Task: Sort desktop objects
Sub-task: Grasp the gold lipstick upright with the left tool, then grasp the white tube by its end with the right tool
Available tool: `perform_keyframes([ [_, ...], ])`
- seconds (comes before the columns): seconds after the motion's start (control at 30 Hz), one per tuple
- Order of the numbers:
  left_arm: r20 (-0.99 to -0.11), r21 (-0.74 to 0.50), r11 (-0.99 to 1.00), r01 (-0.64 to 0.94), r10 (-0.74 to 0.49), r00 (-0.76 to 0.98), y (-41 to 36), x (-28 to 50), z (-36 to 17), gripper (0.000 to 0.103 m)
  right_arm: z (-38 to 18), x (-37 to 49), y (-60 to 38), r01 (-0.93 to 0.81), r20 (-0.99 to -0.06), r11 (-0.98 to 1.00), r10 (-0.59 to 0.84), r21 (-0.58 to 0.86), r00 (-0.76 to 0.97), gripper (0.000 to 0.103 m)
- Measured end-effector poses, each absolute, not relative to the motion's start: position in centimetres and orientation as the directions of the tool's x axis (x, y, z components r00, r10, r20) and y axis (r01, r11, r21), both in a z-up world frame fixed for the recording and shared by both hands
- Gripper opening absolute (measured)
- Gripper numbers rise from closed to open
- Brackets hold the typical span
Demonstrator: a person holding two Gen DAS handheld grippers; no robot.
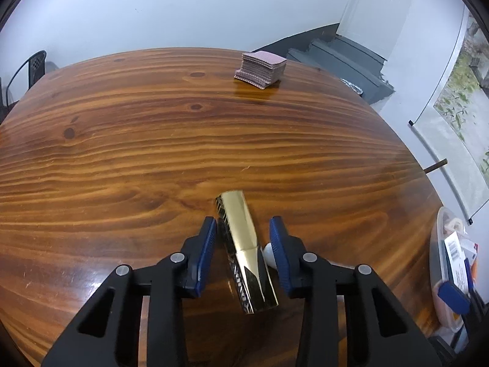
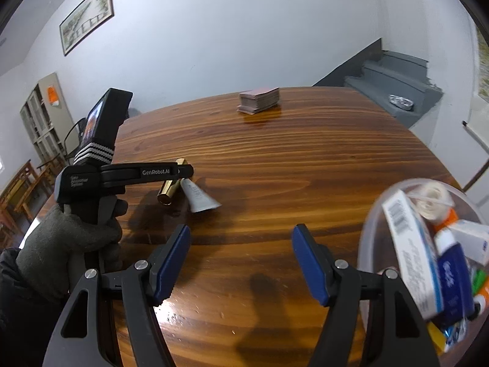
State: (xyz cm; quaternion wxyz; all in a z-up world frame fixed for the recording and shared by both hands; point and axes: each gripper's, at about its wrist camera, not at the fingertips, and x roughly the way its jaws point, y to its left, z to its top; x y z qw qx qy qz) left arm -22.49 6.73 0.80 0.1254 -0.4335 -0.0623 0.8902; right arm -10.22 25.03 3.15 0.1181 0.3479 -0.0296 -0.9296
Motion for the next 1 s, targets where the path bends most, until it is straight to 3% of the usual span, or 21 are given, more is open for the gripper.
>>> perform_keyframes([
  [0.4,-0.758,-0.203,-0.961,-0.19,0.277,-0.591,4.7,-20.6,0.7,0.039,1.8,-17.3,20.3,0.301,-0.719,-0.943,-0.309,0.144,-0.623,0.072],
  [0.53,-0.767,-0.131,-0.965,-0.227,0.243,-0.594,5.6,-20.7,0.7,0.038,1.3,-18.3,20.1,0.278,-0.729,-0.945,-0.314,0.175,-0.609,0.071],
  [0.57,-0.766,-0.116,-0.966,-0.233,0.236,-0.597,5.7,-20.6,0.7,0.028,1.2,-18.4,20.0,0.273,-0.732,-0.946,-0.311,0.175,-0.607,0.068],
  [0.6,-0.767,-0.125,-0.964,-0.237,0.245,-0.593,5.7,-20.6,0.7,0.026,1.0,-18.7,19.9,0.273,-0.735,-0.945,-0.313,0.179,-0.601,0.065],
  [0.83,-0.766,-0.137,-0.978,-0.16,0.207,-0.609,3.4,-20.0,0.8,0.026,0.8,-20.2,17.5,0.319,-0.745,-0.936,-0.319,0.15,-0.585,0.053],
  [1.0,-0.748,-0.141,-0.983,-0.121,0.186,-0.637,1.9,-18.5,1.6,0.026,-0.5,-21.0,16.1,0.337,-0.781,-0.937,-0.275,0.087,-0.561,0.035],
])
